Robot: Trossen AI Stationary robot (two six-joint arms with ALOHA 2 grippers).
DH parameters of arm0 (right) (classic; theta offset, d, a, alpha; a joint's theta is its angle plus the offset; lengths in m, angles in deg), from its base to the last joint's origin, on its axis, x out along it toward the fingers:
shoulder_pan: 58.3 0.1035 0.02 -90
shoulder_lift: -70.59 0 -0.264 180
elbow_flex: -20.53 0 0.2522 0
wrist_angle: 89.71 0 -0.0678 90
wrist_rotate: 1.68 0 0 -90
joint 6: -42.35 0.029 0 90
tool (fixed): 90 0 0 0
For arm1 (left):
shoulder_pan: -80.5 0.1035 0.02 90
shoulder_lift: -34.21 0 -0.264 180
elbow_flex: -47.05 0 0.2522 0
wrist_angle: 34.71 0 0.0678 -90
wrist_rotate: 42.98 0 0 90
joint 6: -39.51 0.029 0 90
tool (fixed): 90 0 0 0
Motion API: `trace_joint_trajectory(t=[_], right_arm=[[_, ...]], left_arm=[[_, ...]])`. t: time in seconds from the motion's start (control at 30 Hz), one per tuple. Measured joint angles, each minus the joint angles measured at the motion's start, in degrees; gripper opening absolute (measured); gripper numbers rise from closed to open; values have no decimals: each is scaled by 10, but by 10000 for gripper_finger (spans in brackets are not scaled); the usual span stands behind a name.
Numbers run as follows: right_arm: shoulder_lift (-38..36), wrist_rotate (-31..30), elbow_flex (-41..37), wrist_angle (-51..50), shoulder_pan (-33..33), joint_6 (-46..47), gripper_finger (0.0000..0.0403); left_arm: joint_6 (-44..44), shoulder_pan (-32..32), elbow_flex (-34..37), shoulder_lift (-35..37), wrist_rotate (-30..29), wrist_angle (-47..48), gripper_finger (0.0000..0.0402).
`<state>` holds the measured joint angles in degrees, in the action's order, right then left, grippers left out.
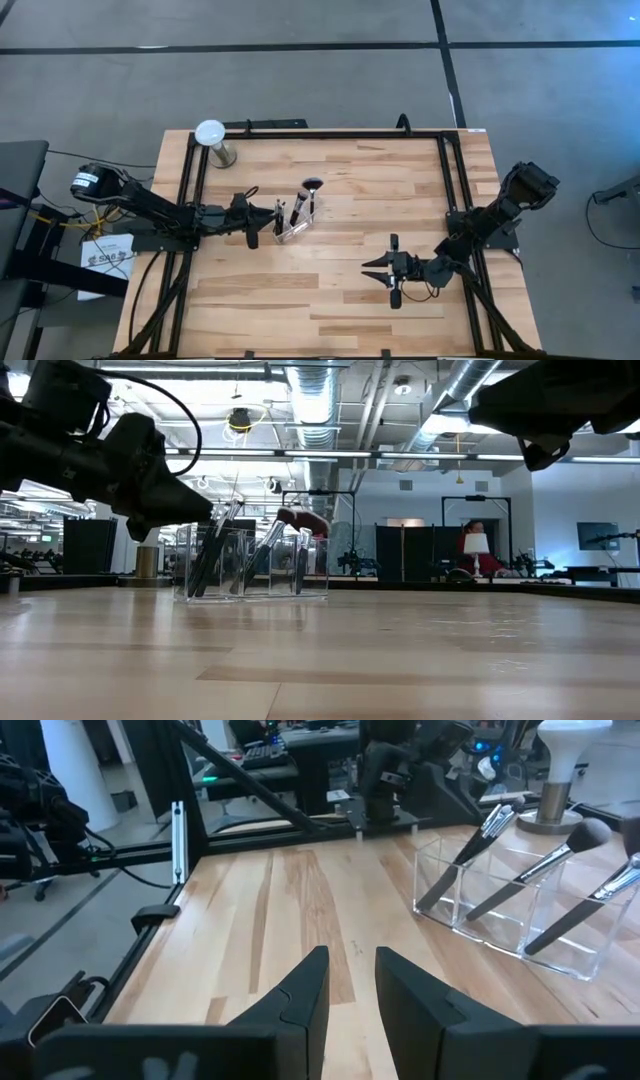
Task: Put items in baskets/containers
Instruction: Return to Home Position
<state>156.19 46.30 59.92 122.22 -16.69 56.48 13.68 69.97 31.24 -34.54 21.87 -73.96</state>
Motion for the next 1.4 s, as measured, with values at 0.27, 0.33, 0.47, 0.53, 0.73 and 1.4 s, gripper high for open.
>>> trace_joint_trajectory(t=[0.27,0.33,0.47,0.53,0.73,1.4], right_arm=[[0,0,0,-3,0,9,75],[0,0,0,-3,-3,9,75],[0,0,0,-3,-13,9,75],[0,0,0,-3,-20,9,75],[-10,0,0,15,-51,-23,75],[-158,83,0,-41,-208,-154,72]], left_arm=[[4,0,0,1,19,-28,106],[16,0,0,1,19,-41,106],[51,0,-2,1,31,-64,106],[74,0,-2,1,46,-74,106],[138,0,-2,1,90,-135,106],[271,43,-146,1,264,-192,105]])
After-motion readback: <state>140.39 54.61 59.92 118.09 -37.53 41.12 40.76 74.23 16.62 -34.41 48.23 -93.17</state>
